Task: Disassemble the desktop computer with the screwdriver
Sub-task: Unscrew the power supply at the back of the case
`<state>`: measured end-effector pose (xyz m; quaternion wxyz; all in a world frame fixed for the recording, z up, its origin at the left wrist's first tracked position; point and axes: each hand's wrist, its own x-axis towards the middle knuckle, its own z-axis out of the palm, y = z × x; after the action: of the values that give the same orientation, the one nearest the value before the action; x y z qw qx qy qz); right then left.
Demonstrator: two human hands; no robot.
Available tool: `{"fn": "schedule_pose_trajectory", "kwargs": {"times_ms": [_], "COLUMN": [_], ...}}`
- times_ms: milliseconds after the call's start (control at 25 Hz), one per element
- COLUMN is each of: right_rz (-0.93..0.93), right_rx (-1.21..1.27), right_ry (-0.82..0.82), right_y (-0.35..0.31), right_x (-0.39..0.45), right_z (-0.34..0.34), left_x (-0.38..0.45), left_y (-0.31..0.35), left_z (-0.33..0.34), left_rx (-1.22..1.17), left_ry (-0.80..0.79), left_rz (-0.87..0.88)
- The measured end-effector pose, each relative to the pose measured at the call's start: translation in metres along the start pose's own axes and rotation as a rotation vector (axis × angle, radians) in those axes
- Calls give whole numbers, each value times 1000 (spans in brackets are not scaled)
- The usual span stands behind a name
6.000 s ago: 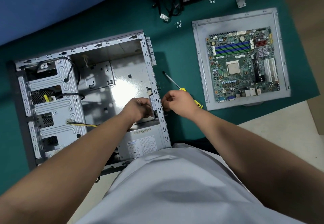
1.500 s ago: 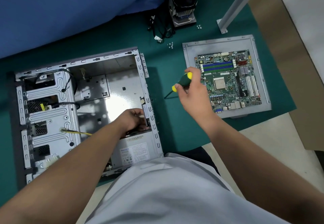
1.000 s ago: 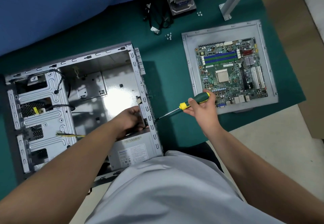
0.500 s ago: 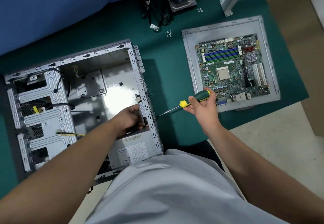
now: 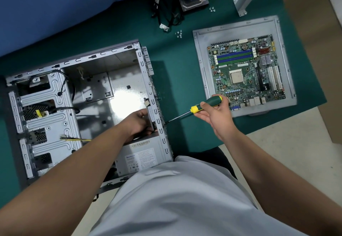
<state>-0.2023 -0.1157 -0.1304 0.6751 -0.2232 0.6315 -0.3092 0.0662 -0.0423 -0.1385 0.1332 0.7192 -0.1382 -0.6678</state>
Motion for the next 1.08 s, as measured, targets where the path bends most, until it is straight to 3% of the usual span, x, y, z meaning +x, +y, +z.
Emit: {"fn": "schedule_pose_trajectory", "kwargs": {"times_ms": [320,640,760,960,1080], "right_rz": [4,63,42,-54,17], "right_rx": [18,-130,-333,-972,-821], "right_ry": [-102,14,85,221,61], "right_y": [-8,-17,-26,-35,-44], "right_x": [-1,1,3,10,17], "right_z": [-1,6,9,2,-7], "left_x": [7,11,9,4,1], "left_y": [-4,-7,-6,-1,1], "left_z": [-3,-2,-2,0,0], "left_rx": [-23,-39,-33,-35,-28], "left_ry": [-4,-36,-39,-8,-9], "left_rz": [-8,-5,-2,-18,-16]}}
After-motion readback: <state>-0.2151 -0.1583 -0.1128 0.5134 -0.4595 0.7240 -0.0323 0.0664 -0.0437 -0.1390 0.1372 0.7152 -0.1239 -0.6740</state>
